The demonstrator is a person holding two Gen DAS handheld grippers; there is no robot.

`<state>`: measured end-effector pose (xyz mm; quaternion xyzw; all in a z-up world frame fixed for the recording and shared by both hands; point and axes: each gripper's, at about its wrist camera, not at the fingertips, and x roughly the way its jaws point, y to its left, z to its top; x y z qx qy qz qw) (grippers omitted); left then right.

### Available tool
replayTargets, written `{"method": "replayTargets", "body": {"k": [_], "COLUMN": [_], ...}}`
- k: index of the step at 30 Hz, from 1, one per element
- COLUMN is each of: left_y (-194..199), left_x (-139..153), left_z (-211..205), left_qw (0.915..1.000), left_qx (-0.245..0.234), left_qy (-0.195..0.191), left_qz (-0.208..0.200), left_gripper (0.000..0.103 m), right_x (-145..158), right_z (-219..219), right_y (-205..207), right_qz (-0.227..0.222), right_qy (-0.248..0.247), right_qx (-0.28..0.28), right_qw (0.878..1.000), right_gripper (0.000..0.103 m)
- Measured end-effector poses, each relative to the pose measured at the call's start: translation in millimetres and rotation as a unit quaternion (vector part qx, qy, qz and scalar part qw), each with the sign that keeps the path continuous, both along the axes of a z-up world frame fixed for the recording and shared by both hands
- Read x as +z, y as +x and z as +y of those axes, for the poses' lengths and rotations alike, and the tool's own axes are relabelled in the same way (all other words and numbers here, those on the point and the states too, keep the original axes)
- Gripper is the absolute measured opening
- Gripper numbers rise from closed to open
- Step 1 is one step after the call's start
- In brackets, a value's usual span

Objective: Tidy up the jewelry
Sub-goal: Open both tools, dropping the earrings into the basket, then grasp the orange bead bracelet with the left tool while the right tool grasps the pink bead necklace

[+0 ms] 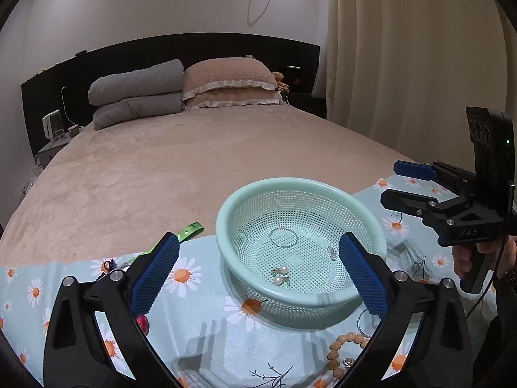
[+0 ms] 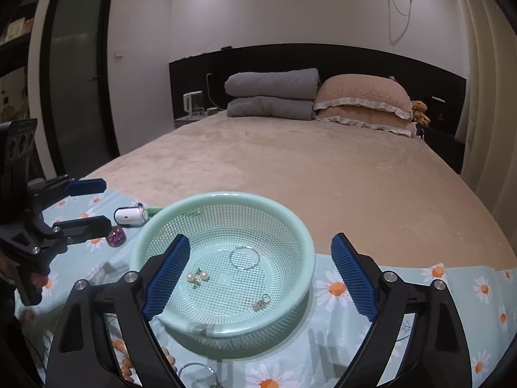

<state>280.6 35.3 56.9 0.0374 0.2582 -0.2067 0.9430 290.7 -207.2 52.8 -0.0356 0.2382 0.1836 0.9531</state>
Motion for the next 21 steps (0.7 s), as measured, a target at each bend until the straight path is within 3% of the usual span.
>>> {"method": "replayTargets", "body": {"k": [6, 21], "left_y": [-1.7, -27.7], "left_x": [-21.0, -52.5], "left_z": [1.1, -22.5], "left_qw": [0.999, 0.9949], "left_qx": [0.022, -0.04], "left_qy": [0.027, 0.055], "left_qz": [0.029, 0.074], "left_gripper": [0.097, 0.097], "right_x": [-6.2, -15.0], "right_z": [-3.2, -20.2], "right_y": [2.5, -18.9], "right_qz": [0.036, 0.067], "right_qy": [-0.033, -0.055], "right_qx": [-0.023, -0.05], "right_qw": [0.999, 0.995], "right_gripper": [0.088, 0.089]}}
